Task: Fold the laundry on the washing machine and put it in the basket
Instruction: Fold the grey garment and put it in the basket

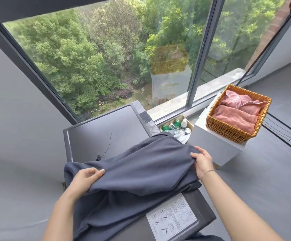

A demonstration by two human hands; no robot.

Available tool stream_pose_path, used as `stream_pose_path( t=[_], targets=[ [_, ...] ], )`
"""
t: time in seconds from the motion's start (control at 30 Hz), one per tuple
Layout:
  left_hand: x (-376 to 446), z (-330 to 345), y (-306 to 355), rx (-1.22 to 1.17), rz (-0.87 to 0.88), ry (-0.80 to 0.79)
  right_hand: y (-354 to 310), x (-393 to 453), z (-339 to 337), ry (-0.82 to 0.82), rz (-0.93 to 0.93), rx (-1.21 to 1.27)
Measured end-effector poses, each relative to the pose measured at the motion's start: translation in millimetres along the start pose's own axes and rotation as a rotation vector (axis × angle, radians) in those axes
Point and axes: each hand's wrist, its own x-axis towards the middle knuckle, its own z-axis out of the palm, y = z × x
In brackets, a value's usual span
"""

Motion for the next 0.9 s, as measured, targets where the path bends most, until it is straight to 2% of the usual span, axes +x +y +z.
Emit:
stream_pose_path(
  t=[0.07, 0.17, 0.23, 0.33, 0.47, 0.67, 0.77, 0.9],
  targets=[
    [2.1, -1.8, -2.4, 0.09, -0.055, 0.044, 4.5, 0.8, 1.8, 0.01, -0.008, -0.17],
    [2.3, 11.5, -7.2, 0.372, -0.106, 0.074, 16.7, -1.4, 2.1, 0.142, -0.002, -0.477],
    [3.4, 23.8, -2.1, 0.488, -0.01, 0.181, 8.6, -7.6, 5.5, 0.197, -0.146, -0.614],
    [10.7, 35.8, 9.5, 0.466, 0.159, 0.346, -7.1, -9.9, 18.4, 0.008, -0.396, -0.691],
    [34.1, 43.5, 25.9, 0.455, 0.189, 0.356, -28.4, 5.6, 51.5, -0.235, -0.476, -0.875],
    [64.4, -2.7, -9.2, 0.552, -0.166, 0.352, -41.2, 34.6, 95.1, -0.562, -0.437, -1.076],
    [62.5, -9.0, -29.0, 0.656, -0.174, 0.383, -28.6, 49.3, 105.7, -0.558, -0.425, -1.147],
    [55.3, -12.9, -44.0, 0.528, -0.186, 0.491, -19.7, 61.8, 106.8, -0.389, -0.516, -1.31]
  ],
)
